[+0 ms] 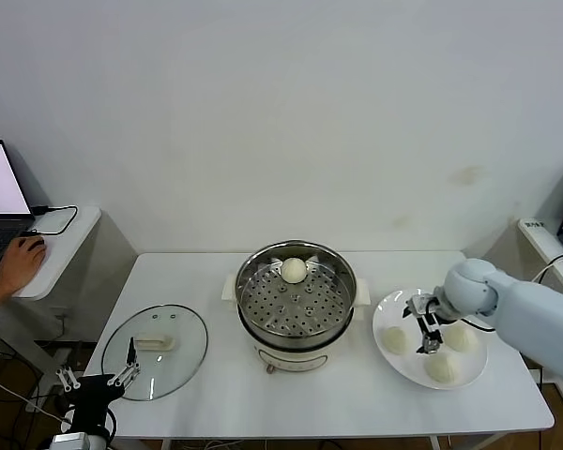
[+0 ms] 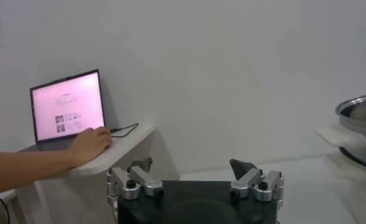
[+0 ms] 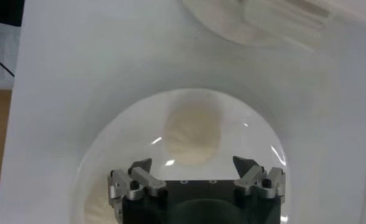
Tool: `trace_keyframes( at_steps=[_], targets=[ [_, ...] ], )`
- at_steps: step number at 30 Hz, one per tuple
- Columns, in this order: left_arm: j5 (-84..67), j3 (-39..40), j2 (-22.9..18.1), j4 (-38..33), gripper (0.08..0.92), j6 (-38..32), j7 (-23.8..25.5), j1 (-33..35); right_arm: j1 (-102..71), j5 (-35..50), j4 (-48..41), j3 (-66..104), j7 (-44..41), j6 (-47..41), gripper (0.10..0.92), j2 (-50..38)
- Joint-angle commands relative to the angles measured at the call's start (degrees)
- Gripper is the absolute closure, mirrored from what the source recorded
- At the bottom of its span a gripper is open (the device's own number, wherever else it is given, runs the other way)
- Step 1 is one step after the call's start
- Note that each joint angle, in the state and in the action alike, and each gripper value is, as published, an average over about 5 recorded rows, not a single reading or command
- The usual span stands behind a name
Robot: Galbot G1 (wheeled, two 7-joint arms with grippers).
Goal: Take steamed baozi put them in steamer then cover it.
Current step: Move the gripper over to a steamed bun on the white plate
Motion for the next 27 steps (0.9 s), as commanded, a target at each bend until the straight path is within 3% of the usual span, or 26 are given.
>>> trace_keyframes(
  at_steps=[1,11,27],
  targets=[
    [-0.03,-0.12,-0.02,0.31,0.177,-0.02,-0.01,-0.11,-3.5,-1.55,-3.45,2.15,0.25,0.8,0.203,3.47],
    [-0.03,-0.1,-0.23,0.46,0.177,-0.06,-0.05,-0.02,-4.03,-2.19,-4.96,3.05,0.64,1.07,0.207,5.56],
    [-0.17,-0.44,-0.6,0.05,0.177,-0.13,-0.11,0.22,-3.58,-3.06,-5.05,3.64,-0.52,2.07,0.408,4.07]
  ],
)
